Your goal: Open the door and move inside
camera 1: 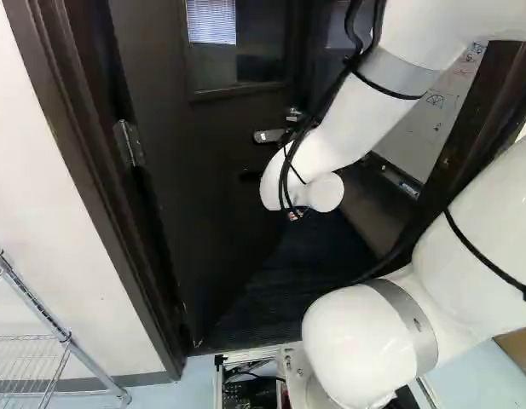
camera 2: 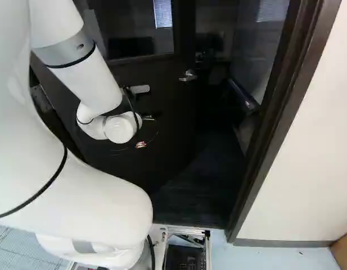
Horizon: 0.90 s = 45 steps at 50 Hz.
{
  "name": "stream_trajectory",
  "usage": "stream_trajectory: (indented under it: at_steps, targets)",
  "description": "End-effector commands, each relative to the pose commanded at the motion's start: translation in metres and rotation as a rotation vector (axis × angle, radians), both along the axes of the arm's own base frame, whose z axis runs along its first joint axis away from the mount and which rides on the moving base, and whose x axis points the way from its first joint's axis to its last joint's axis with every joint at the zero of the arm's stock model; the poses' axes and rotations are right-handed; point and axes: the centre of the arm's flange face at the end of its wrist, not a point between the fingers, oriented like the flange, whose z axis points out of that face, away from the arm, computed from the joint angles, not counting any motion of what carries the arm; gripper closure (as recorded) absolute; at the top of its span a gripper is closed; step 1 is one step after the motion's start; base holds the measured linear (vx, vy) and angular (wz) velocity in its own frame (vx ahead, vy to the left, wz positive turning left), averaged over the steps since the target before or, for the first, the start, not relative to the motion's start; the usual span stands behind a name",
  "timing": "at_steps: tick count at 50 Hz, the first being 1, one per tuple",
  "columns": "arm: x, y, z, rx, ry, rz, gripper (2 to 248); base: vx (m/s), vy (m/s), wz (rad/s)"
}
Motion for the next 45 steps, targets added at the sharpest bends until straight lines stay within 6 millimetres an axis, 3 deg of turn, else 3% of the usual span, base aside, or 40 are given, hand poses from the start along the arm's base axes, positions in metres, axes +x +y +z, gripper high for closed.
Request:
stream_trajectory:
  at_steps: [24, 45]
  targets:
    - [0.005, 0.001, 0.000, 0.000, 0.001, 0.002, 3, 0.098, 0.040, -0.013]
    - [0.014, 0.003, 0.001, 0.013, 0.006, -0.019, 3, 0.007, 0.002, 0.000]
